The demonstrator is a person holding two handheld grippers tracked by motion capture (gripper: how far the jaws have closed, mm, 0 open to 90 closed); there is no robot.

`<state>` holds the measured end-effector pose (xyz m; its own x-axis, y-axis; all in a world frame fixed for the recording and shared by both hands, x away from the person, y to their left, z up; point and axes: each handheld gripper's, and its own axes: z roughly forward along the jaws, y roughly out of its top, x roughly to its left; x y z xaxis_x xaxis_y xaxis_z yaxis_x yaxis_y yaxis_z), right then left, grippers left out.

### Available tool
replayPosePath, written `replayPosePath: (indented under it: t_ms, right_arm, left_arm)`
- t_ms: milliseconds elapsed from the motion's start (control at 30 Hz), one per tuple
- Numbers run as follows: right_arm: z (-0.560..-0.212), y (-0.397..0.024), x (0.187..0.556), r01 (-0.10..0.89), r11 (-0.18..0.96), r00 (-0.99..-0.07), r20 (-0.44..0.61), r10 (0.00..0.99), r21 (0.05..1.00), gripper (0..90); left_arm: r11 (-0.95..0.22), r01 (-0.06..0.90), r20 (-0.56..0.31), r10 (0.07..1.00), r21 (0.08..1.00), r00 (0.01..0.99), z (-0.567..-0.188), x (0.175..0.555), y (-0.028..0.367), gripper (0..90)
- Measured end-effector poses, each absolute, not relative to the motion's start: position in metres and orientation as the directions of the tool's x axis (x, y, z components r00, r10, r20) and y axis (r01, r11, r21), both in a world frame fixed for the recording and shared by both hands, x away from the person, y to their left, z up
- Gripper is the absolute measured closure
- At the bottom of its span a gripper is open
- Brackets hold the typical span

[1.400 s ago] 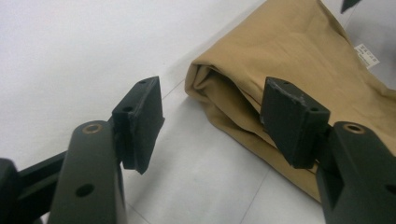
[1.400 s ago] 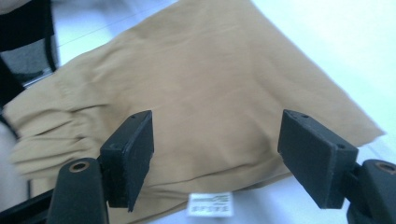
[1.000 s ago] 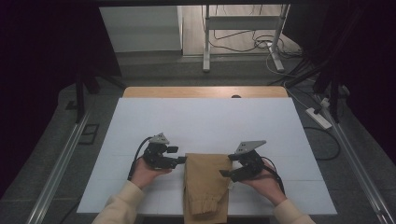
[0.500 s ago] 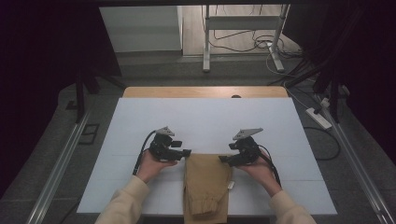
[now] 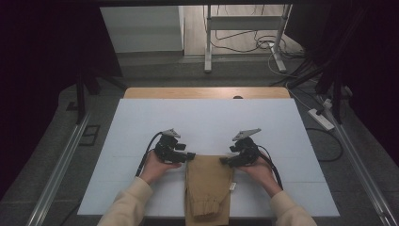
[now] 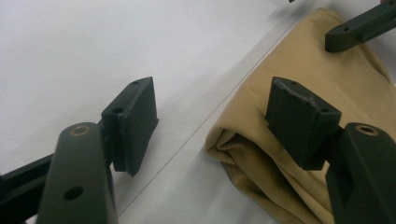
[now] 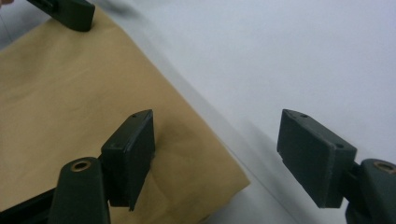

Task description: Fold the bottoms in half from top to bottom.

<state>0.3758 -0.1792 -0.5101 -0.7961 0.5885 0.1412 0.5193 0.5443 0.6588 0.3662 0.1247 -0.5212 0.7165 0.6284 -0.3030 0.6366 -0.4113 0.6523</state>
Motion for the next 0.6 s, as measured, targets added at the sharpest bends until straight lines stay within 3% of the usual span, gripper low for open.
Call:
replayPosePath:
  t_ms: [600]
  right_arm:
    - [-0.5170,-0.1736,0.3722,0.519,0.597,-0.815,0.144,0.561,0.612,28.3]
  left_arm:
    - [-0.440,0.666,-0.332,0.620,0.602,0.710,-0.5308,0.3686,0.1214,33.7]
